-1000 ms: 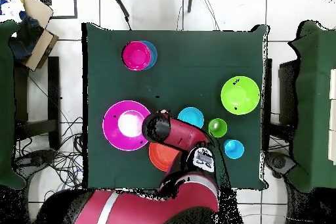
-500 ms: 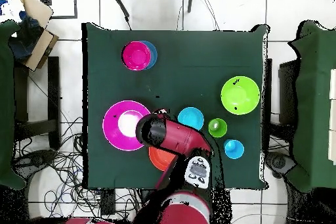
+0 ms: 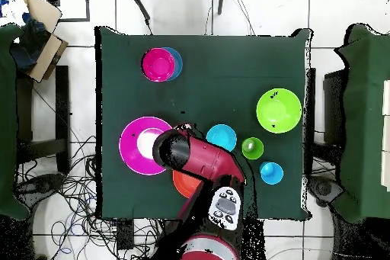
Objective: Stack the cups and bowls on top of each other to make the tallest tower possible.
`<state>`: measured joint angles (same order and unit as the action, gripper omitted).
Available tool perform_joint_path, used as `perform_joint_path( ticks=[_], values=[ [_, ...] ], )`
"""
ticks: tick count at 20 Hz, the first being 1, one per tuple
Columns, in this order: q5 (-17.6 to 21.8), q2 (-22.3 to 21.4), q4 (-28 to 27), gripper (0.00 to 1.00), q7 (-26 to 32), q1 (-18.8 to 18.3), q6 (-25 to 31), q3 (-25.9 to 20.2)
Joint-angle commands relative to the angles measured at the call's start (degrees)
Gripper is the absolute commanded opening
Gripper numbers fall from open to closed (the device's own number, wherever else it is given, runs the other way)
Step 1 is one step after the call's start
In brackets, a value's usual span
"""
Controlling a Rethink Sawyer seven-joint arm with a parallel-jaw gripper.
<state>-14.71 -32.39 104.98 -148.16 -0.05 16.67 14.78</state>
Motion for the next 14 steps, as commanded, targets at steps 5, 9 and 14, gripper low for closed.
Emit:
perform_joint_path(
  ticks=[5,9,14],
  values=[
    [-3.7,6.7,4.0,1.0,-9.7,-1.1,-5.5,-7.0],
    [-4.2,7.8,4.1,1.0,-10.0,-0.9,-7.0,-7.1],
    [-4.7,8.2,4.0,1.0,-9.7,-0.8,-7.2,-7.2]
  ],
)
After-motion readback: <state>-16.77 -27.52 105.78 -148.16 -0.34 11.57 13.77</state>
